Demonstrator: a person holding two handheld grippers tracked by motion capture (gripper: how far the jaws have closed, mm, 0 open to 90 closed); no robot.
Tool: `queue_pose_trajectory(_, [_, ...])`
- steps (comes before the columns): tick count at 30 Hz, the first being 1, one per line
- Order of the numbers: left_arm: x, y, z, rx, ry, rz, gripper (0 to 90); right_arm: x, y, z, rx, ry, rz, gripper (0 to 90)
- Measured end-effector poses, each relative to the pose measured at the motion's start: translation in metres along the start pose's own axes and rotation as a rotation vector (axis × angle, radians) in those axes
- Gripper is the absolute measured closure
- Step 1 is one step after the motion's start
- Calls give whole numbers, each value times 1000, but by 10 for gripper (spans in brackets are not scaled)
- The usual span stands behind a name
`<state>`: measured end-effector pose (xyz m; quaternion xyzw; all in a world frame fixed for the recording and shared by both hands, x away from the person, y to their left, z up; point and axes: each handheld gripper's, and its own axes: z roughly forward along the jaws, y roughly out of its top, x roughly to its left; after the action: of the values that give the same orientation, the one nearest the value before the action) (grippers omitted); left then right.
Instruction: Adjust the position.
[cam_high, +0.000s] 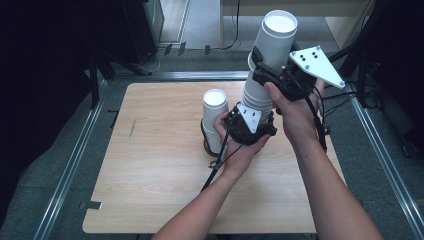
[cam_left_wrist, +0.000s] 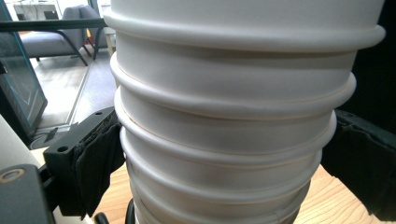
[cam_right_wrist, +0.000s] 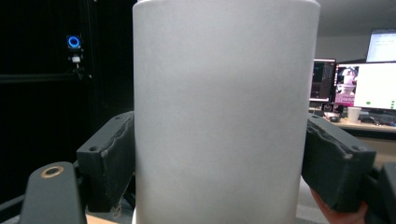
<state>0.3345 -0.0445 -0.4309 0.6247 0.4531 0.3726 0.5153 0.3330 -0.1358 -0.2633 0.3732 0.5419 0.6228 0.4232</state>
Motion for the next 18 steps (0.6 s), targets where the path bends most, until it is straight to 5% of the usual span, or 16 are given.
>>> queue_pose_trajectory(18, [0,0,0,-1,-1,-3,39,-7,31,-18,-78,-7,7,187])
